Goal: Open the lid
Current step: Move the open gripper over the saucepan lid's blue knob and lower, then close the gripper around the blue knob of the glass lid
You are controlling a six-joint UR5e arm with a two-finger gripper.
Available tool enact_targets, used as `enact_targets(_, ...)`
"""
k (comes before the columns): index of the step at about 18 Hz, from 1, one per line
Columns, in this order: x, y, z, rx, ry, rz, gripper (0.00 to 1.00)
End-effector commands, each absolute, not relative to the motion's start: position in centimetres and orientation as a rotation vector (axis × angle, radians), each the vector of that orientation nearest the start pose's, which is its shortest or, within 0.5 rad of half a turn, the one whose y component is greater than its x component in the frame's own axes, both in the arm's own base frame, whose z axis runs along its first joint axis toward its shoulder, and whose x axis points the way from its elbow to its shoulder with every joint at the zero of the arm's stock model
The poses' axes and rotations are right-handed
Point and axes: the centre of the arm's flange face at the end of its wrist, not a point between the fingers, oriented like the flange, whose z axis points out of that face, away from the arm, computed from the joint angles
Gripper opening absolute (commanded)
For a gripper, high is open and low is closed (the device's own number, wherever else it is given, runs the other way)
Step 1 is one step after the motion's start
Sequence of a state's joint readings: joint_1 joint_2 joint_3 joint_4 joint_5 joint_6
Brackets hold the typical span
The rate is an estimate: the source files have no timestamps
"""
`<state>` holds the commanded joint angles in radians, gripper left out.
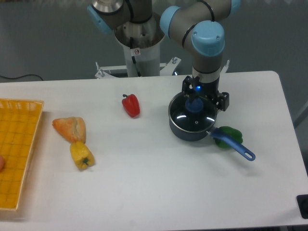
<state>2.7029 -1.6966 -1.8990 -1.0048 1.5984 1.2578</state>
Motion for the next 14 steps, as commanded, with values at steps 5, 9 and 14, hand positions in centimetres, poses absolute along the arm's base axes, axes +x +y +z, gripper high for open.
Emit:
enact_targets(5, -40.3, 33.6, 31.3, -3.13, 0.2, 0.139, 1.0)
enact_targets(9, -39.4, 33.4, 30.1, -3.142, 0.208, 0.102, 1.0)
enact_targets(14, -39.4, 33.4, 29.9, -3.142, 0.209, 0.094, 1.0)
